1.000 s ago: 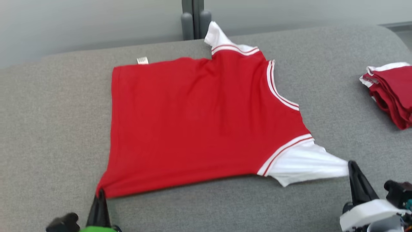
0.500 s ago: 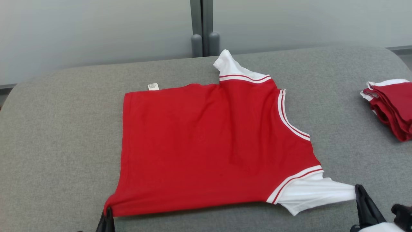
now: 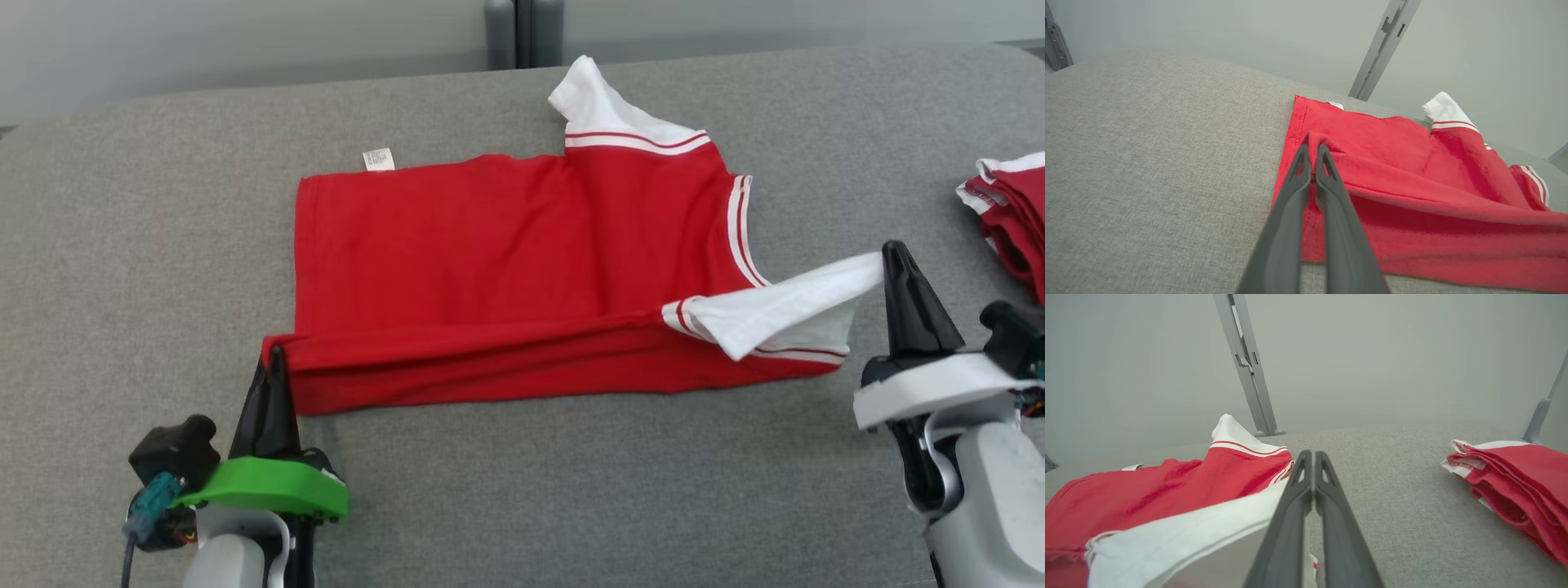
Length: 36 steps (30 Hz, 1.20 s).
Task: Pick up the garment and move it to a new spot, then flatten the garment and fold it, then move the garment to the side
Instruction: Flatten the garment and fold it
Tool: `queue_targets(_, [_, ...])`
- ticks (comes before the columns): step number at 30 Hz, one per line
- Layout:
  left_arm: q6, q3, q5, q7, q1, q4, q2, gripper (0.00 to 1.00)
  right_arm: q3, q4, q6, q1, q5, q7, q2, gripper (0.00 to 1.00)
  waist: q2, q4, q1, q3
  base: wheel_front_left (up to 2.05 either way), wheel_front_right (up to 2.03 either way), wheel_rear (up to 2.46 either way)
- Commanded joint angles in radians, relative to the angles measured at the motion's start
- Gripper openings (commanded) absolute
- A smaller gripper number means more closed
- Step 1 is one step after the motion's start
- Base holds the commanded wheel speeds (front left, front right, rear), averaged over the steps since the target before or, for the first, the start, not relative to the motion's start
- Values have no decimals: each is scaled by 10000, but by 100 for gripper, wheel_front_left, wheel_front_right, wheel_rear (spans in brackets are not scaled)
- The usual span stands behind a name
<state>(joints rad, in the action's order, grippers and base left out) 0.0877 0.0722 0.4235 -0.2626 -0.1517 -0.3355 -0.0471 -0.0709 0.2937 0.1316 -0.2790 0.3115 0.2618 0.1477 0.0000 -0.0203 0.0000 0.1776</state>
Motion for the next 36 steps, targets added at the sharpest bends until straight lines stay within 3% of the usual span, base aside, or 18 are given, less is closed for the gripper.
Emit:
queue_targets(1, [41,-16,-89,-27,-355,-109,-73,0,72,172,-20,-380,-113,41,92,0,0,41,0,479,0,0,0])
queue_targets(18, [237,-338,-401,-27,-2005,-879,-71,0,377,1672,-20,-2948,-721,41,352,0,0,213,0,1631,0,0,0])
queue_targets(19, [223,-371,-390,-29,-2039,-887,-73,0,349,1717,-18,-3023,-760,41,328,15,0,224,0,1656,0,0,0])
queue_targets(20, [200,-389,-369,-27,-2062,-885,-73,28,321,1724,-20,-3056,-779,41,304,42,0,229,0,1668,0,0,0])
queue_targets(21, [132,-408,-322,-27,-2088,-886,-73,100,251,1612,-20,-3089,-820,41,269,100,0,241,0,1682,0,0,0])
queue_targets(30, [-48,-126,-144,-27,-1178,-713,-67,100,-194,575,-18,-1644,-1181,30,34,100,0,246,0,1365,0,0,0])
queue_targets(36, [-80,34,-322,-26,-778,-1002,-68,100,-38,798,-18,-438,-1312,30,83,100,0,174,0,1281,0,0,0])
